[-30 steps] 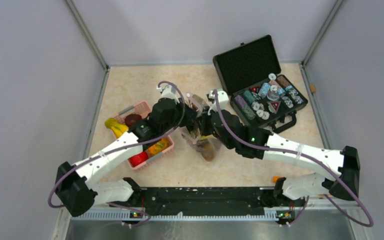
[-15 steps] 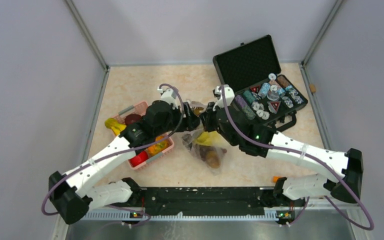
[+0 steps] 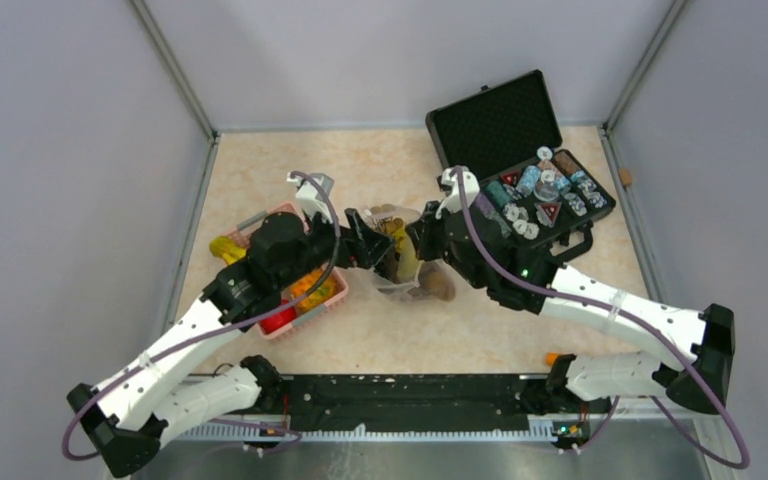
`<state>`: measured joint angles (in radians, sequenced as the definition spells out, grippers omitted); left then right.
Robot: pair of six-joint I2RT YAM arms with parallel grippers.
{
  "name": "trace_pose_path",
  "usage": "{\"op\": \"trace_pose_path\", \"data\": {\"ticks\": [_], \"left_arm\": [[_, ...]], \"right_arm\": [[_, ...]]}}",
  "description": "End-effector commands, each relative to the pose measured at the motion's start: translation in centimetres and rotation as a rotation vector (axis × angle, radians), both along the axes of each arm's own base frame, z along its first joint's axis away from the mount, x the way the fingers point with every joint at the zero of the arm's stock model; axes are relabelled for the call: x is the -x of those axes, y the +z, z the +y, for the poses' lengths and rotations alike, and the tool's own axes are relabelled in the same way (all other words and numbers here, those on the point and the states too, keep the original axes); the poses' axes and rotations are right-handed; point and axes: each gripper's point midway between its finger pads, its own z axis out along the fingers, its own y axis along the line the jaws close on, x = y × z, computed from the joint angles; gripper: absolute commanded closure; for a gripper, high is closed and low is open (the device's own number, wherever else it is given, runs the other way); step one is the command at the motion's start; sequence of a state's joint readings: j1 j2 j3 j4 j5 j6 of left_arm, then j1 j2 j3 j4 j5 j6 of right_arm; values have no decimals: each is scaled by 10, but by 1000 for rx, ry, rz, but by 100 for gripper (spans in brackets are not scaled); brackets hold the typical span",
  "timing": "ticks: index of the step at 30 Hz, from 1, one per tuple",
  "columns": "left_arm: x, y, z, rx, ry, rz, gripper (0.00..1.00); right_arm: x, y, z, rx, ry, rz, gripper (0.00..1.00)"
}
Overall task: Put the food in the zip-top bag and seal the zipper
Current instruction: Place the fake fruit in the zipper food storage bag, then adjust the zipper food storage bag at the center of the board.
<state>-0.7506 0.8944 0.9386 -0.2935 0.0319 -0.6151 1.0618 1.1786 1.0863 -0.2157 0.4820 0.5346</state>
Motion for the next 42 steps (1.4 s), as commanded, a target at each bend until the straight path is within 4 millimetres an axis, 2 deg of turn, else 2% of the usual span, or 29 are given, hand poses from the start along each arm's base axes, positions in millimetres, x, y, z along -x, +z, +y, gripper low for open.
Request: {"op": "trace_pose_path", "data": {"ticks": [1,3,6,8,11,13,19,22,26,27,29,30,32,34,36,39,42], "left_arm": [[8,27,11,40,-4,-106,6],[7,17,21,10,44,-86,7],[0,-16,41,-96,154,2,9],[5,-28,36,-100,121,35,11],[20,-27,15,-30,-17,36,14],[25,-32,9,-25,-58,50,19],[24,-63,26,-204,-33,96,26],[20,-71,29,-241,-20,94,40],[5,-80,30,-282,38,104,49],[3,-78,27,-276,36,113,54],[0,-75,21,-255,35,117,71],[-2,-74,20,-249,42,115,74],[-7,-73,22,-249,72,109,97],[-13,-64,28,-246,119,86,100],[-18,-45,34,-228,160,45,100],[-22,-5,51,-177,244,-44,100],[-13,36,56,-88,236,-119,100]], "right_arm": [[0,33,-2,-105,15,-53,100],[0,35,-1,-113,24,-53,100],[0,38,2,-122,39,-55,100],[0,39,4,-128,44,-56,100],[-1,37,6,-120,46,-50,100],[-2,35,8,-114,50,-44,100],[-1,34,14,-125,68,-36,100],[-1,34,16,-126,79,-33,100],[0,35,19,-132,92,-32,100],[1,35,19,-130,94,-31,100],[0,32,19,-117,96,-27,100],[1,30,19,-106,97,-24,100],[1,24,18,-88,93,-15,100],[0,18,17,-71,90,-13,100],[-2,10,14,-37,76,-5,100],[-6,-1,5,17,30,10,100],[-8,-5,0,30,6,7,100]]}}
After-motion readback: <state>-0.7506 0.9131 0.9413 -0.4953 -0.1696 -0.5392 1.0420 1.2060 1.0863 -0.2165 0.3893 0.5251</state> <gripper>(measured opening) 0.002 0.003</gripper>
